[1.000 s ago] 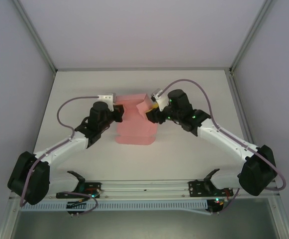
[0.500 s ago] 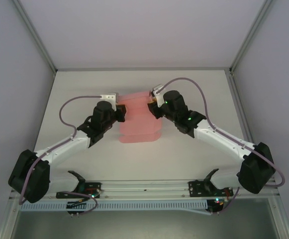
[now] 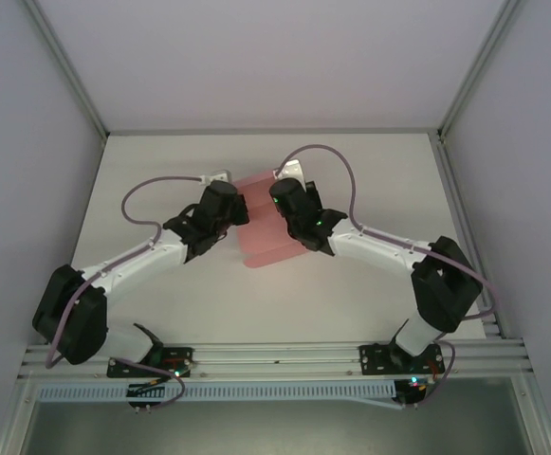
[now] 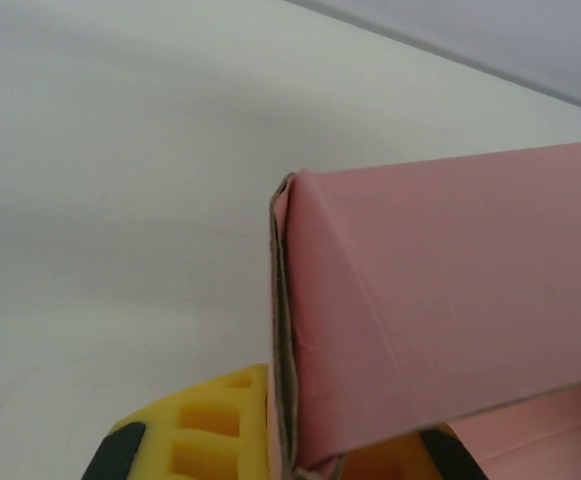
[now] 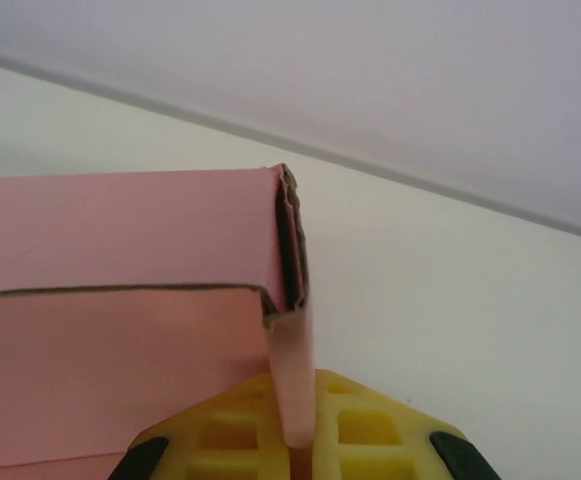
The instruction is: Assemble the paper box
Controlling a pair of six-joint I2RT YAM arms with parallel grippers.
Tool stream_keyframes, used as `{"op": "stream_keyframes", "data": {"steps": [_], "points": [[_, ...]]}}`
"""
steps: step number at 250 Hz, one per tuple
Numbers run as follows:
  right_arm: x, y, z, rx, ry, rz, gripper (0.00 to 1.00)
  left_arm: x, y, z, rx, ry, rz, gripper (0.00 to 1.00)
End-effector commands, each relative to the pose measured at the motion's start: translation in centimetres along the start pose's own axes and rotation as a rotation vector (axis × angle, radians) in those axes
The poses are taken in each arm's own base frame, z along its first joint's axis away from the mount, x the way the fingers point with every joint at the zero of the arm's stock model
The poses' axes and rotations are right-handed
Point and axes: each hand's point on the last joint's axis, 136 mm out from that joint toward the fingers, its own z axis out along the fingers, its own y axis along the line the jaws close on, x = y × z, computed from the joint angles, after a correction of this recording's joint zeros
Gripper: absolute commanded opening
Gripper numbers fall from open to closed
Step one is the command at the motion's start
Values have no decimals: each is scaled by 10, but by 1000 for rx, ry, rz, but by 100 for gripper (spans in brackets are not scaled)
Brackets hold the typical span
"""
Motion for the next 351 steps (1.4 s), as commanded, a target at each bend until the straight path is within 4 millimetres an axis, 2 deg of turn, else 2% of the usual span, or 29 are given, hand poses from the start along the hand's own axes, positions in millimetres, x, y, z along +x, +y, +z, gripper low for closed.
{"op": "stream_keyframes", "data": {"steps": [1,31,58,118,130,141,150,165,187,201,214,220,247,262,294,304,328,351], "points": [[6,-128,-14,626,17,-70,0,4,118,-16,-477,-10,-73,0],[12,-152,-21,702,39,-64,0,7,149,-28,-575,-13,-101,0],[13,-166,-32,745,35,-49,0,8,176,-43,-714,-11,-102,0],[15,-183,-42,843,49,-85,1,7,190,-61,-803,-14,-92,0],[18,-177,-35,771,55,-66,1,3,183,-58,-773,-18,-59,0],[20,-159,-23,610,62,-35,2,0,168,-52,-698,-13,-3,0],[21,-143,-16,492,60,-9,5,-4,149,-41,-591,-21,18,0],[21,-94,-2,167,57,8,14,-6,109,-26,-370,-16,55,0],[16,-36,-3,-170,24,51,23,-10,60,-19,-101,-33,45,0],[10,-8,-11,-343,-13,88,38,-12,41,-19,-11,-32,43,0],[5,11,-21,-468,-40,78,57,-14,33,-20,3,-26,47,0],[3,17,-24,-507,-45,79,60,-14,31,-19,2,-21,50,0],[-6,21,-38,-569,-67,74,65,-12,33,-15,-28,-3,57,0],[-12,19,-47,-587,-88,79,75,-9,36,-12,-36,9,60,0],[-22,15,-70,-646,-146,98,88,-3,37,-7,-47,30,64,0],[-25,14,-77,-666,-161,115,99,-2,37,-5,-48,37,71,0],[-29,3,-85,-648,-164,187,100,-2,35,-2,-43,44,102,0],[-22,-26,-78,-520,-83,295,100,-2,32,1,-52,88,183,0]]}}
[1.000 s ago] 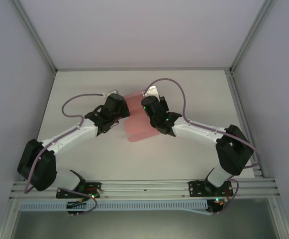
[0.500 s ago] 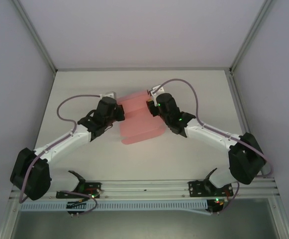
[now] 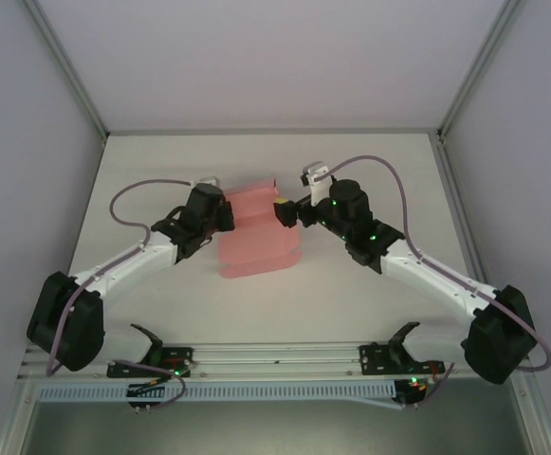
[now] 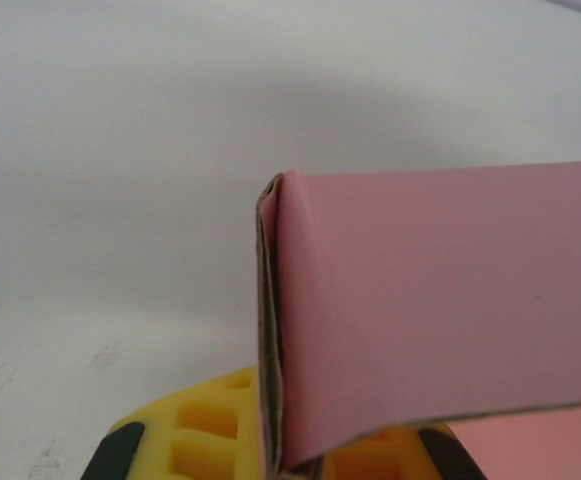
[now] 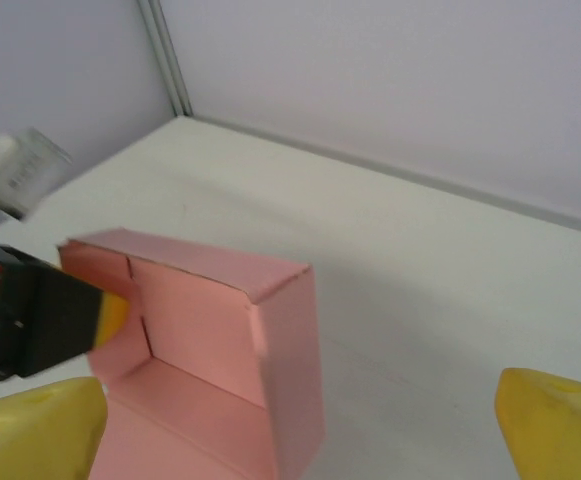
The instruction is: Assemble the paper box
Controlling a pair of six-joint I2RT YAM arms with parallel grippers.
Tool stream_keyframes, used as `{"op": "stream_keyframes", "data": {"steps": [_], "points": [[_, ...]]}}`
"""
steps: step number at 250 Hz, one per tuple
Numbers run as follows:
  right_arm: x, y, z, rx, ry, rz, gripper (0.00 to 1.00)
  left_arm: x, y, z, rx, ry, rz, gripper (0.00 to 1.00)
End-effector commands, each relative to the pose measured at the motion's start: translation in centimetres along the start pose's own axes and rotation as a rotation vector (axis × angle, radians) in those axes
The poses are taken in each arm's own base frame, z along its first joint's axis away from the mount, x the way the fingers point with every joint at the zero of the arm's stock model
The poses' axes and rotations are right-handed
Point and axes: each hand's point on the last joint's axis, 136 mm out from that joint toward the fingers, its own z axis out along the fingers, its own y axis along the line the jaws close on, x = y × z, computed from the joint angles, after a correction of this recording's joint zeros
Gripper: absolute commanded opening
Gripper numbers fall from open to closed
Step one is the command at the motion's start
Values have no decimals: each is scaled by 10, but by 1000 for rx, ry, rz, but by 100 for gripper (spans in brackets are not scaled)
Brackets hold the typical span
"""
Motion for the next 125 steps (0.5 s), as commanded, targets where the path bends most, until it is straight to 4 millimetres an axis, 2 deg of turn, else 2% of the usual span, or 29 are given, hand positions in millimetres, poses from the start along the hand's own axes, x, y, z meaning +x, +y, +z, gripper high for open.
{"op": "stream_keyframes", "data": {"steps": [1,35,60,70,85,97,125], "points": [[2,-27,-14,120,24,147,100,-17,-7,-2,-9,7,95,0],[30,-63,-38,257,190,347,100,2,-18,7,38,176,292,0],[56,-80,-56,325,295,414,100,31,-45,7,245,332,530,0],[65,-82,-63,335,328,413,100,43,-48,6,292,394,654,0],[74,-88,-74,358,360,406,100,51,-34,9,230,464,834,0],[78,-91,-80,373,369,407,100,48,-23,13,144,519,949,0],[85,-94,-90,372,381,375,100,46,-11,19,55,690,1159,0]]}}
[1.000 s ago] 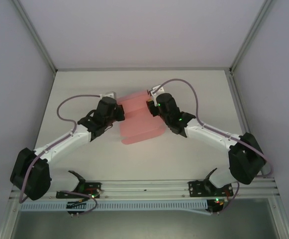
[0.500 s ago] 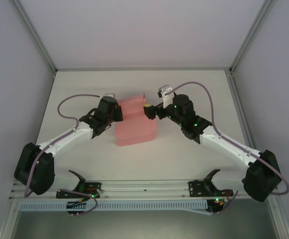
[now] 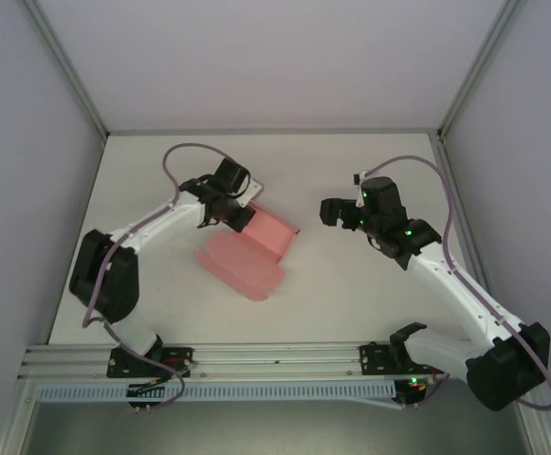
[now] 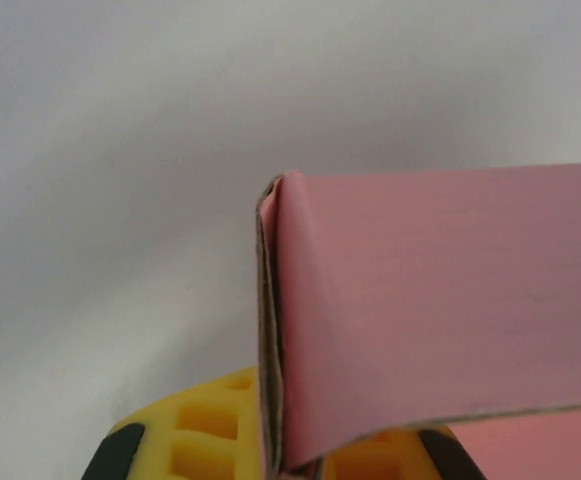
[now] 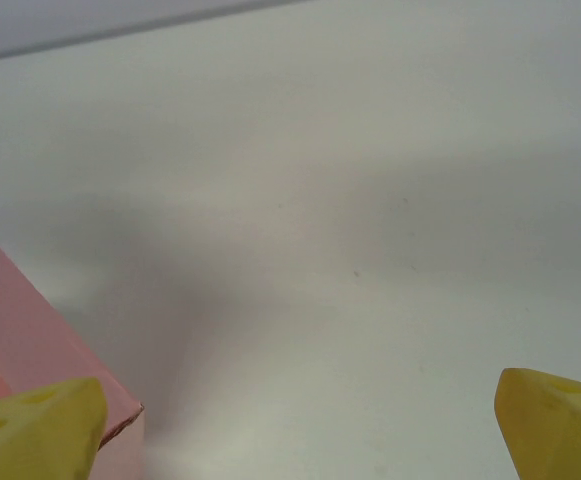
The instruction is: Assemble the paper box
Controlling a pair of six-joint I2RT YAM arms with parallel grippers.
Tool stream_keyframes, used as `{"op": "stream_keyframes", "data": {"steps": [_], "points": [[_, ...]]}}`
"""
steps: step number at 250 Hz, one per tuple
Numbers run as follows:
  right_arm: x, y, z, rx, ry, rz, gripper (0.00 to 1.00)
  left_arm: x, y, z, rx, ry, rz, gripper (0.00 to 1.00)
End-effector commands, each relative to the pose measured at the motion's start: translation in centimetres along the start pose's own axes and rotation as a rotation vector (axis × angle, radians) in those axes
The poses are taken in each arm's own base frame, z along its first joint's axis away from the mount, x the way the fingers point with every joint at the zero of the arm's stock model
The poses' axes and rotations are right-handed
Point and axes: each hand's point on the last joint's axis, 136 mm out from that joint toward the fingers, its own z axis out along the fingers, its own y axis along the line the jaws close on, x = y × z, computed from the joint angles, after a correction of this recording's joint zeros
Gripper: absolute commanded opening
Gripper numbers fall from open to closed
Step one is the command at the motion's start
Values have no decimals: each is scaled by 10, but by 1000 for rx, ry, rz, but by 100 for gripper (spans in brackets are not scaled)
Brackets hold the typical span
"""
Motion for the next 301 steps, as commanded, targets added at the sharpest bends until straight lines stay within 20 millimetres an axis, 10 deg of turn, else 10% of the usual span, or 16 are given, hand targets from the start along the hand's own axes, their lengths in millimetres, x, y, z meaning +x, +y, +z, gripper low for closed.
{"op": "stream_keyframes", "data": {"steps": [1,137,176,253,273,301], "points": [[22,-16,-10,39,64,-11,100,31,7,-2,-30,288,355,0],[34,-38,-11,87,65,-59,100,7,-12,69,-266,515,891,0],[37,-38,-9,81,70,-57,100,-6,-25,73,-261,456,902,28],[34,-24,-6,-2,69,-91,100,-54,-45,9,-200,148,804,68],[34,-14,-2,-58,69,-108,100,-67,-49,-17,-199,15,738,99],[35,4,11,-156,92,-147,100,-93,-43,-63,-239,-242,547,100]]}}
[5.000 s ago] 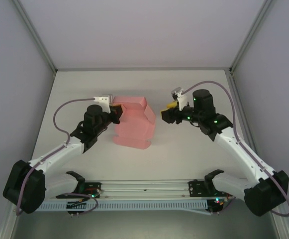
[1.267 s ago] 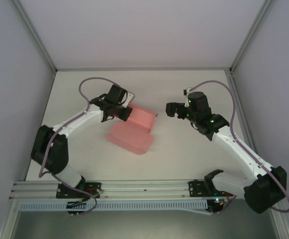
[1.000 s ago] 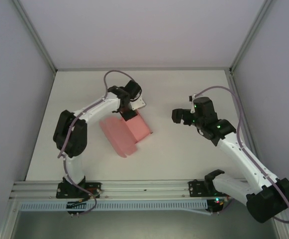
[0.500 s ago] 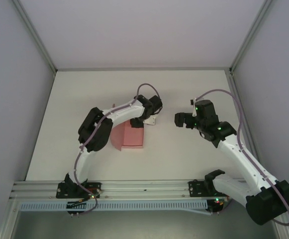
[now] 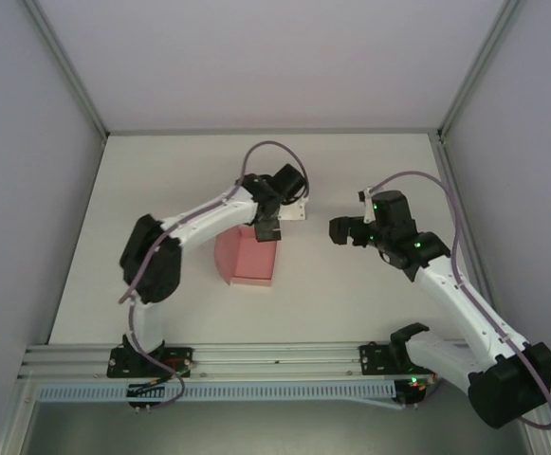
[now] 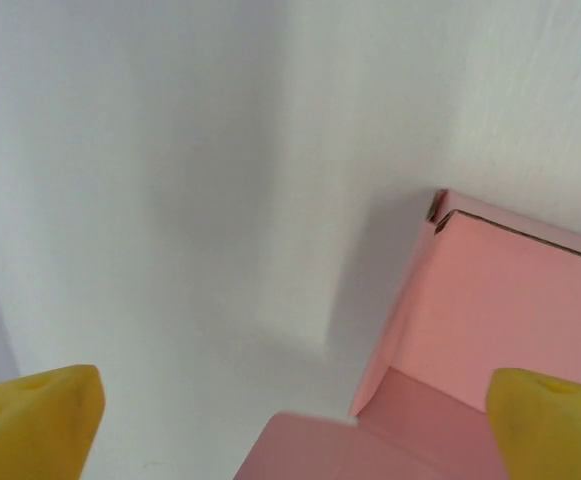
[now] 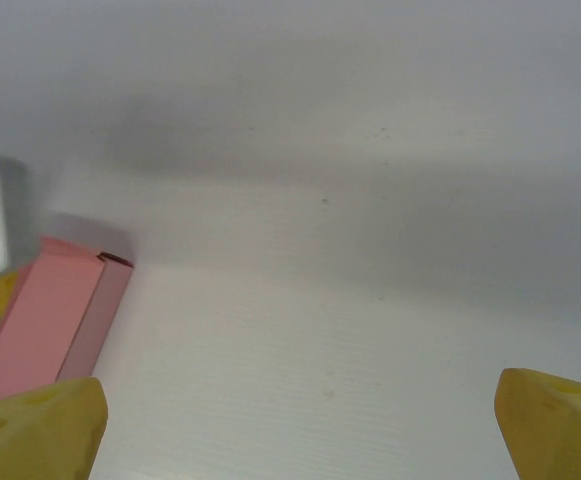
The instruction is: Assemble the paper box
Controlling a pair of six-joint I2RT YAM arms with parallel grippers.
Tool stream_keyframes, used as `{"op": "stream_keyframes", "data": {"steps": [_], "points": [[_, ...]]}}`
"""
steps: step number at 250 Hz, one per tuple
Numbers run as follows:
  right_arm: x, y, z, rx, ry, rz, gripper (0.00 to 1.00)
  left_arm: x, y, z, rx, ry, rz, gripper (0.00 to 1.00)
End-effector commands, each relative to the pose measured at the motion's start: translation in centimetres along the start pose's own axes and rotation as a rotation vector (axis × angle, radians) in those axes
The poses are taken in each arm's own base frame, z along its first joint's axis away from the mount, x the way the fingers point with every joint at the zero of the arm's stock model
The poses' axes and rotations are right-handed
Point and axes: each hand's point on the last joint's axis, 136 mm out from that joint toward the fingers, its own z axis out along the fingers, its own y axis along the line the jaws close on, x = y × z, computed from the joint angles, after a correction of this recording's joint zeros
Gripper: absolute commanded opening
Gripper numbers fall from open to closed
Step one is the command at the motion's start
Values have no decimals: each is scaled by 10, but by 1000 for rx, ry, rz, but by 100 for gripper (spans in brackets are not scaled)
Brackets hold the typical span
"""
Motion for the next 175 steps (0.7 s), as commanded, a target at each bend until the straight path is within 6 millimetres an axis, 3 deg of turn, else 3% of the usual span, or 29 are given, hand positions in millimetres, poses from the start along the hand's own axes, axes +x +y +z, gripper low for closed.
{"op": "stream_keyframes", "data": {"steps": [1,26,41,53,90,112,135,159,175], "points": [[-4,22,15,-128,4,-60,100,-21,39,-57,-127,-276,-249,100],[-7,44,34,-221,28,-98,100,-1,83,-104,-253,-441,-619,100],[-7,63,48,-250,46,-187,100,38,110,-125,-304,-484,-937,100],[-3,81,61,-263,75,-284,100,75,117,-129,-289,-489,-1171,100],[3,134,112,-311,170,-488,97,165,94,-116,-319,-456,-1523,100],[12,154,146,-325,232,-561,93,202,73,-104,-331,-376,-1626,100],[23,170,176,-345,301,-604,87,222,59,-91,-332,-293,-1668,100],[35,179,198,-340,342,-656,83,225,49,-80,-302,-240,-1669,100],[40,181,207,-332,362,-659,66,226,47,-75,-298,-232,-1667,100]]}}
